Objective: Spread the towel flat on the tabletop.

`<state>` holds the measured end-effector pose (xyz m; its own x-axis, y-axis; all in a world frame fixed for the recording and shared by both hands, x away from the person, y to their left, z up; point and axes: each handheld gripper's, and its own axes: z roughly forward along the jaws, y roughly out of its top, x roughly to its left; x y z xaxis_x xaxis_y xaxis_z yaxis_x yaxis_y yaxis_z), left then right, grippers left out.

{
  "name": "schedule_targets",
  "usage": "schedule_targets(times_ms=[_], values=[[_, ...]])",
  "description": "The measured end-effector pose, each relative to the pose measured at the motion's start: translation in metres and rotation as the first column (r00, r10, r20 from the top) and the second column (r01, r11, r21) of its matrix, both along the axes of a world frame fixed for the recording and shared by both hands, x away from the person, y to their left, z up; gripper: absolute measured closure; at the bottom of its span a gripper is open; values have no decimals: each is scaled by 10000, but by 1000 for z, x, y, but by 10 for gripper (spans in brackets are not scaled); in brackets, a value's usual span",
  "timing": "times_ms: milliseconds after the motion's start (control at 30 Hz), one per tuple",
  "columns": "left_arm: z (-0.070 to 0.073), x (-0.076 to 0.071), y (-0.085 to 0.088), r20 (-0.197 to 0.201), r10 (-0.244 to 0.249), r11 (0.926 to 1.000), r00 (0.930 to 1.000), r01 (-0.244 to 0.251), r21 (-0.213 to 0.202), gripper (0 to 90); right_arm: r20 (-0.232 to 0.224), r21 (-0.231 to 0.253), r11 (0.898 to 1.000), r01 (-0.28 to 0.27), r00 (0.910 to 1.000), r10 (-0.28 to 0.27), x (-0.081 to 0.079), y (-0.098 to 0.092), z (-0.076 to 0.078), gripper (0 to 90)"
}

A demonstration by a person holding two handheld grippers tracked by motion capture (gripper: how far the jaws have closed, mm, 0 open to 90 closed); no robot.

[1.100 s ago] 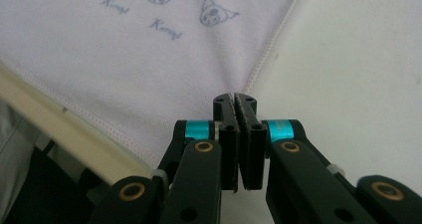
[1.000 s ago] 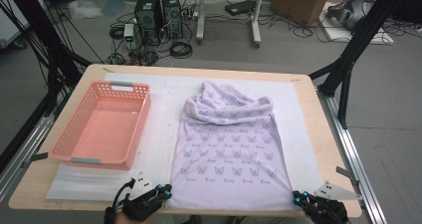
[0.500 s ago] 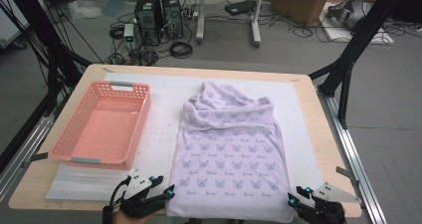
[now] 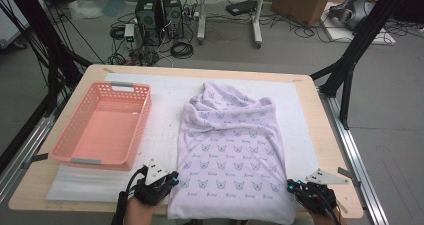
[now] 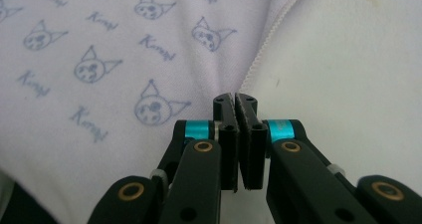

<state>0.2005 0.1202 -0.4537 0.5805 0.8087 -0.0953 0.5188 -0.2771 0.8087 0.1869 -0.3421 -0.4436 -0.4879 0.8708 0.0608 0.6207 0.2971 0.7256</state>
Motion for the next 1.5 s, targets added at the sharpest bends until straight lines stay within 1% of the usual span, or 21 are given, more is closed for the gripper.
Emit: schedule_targets(times_ms=[67,100,167,267,367,400,433,467,533,600,667,767,900,1000,1067,1267,1367,1400,1433,1467,1500], values=[[-1,-11,5,15,-45,9999,10000,46,-110,868,-71,30,9999,-166,9998,166,-6,-4,1,881],[-1,-15,7,23,-73,9998,10000,74,-158,868,-127,139,9995,-298,9995,300,-11,-7,2,882],[-1,-26,12,-93,-212,9994,9997,209,-273,868,-173,239,9987,-457,9988,462,-17,-10,2,882],[-1,-40,16,-85,-479,9985,9988,477,-277,868,-207,92,9977,-675,9975,676,-28,-10,3,882],[-2,-45,17,-65,-679,9969,9977,676,-395,857,-390,57,9966,-820,9959,821,-38,-10,2,880],[-2,-43,16,-13,-651,9971,9979,650,-407,835,-390,93,9961,-874,9954,877,-40,-11,2,864],[-2,-40,16,26,-620,9973,9981,621,-397,791,-330,215,9961,-854,9957,861,-41,-11,3,816],[-2,-37,16,63,-512,9975,9987,514,-479,728,-209,316,9969,-723,9971,730,-41,-12,4,743],[0,-28,18,160,-326,9965,9993,337,-760,629,134,728,9967,-365,9993,356,-37,-14,8,661],[3,-19,20,326,-250,9936,9992,285,-1097,568,435,886,9960,-126,9990,88,-32,-13,12,637],[4,-11,21,421,-134,9922,9990,185,-1229,523,689,770,9970,19,9976,-72,-24,-10,13,628],[5,0,21,429,-8,9905,9991,67,-1370,477,801,384,9992,98,9967,-129,-13,-5,10,626],[6,9,19,443,-74,9895,9990,137,-1437,455,830,228,9996,176,9964,-194,-2,-2,9,615],[7,14,17,508,-172,9892,9986,244,-1446,444,911,297,9992,266,9954,-292,6,-4,11,581],[8,19,16,516,-100,9892,9986,175,-1457,436,823,460,9984,336,9959,-373,12,-5,11,564],[9,39,13,449,135,9902,9989,-71,-1396,431,703,395,9988,292,9970,-319,32,-7,9,551],[6,49,11,212,268,9912,9994,-238,-1303,431,541,387,9990,245,9982,-265,43,-7,6,554],[4,51,10,76,324,9914,9994,-311,-1273,431,397,363,9992,171,9990,-186,46,-6,4,575],[2,54,8,-157,329,9920,9993,-346,-1214,431,301,281,9996,79,9995,-88,48,-6,3,598],[1,56,6,-417,265,9940,9988,-308,-1048,430,231,204,9998,3,9997,-8,50,-5,1,622],[1,58,5,-572,156,9952,9982,-211,-956,432,133,104,9999,-103,9999,101,52,-4,-1,662]])
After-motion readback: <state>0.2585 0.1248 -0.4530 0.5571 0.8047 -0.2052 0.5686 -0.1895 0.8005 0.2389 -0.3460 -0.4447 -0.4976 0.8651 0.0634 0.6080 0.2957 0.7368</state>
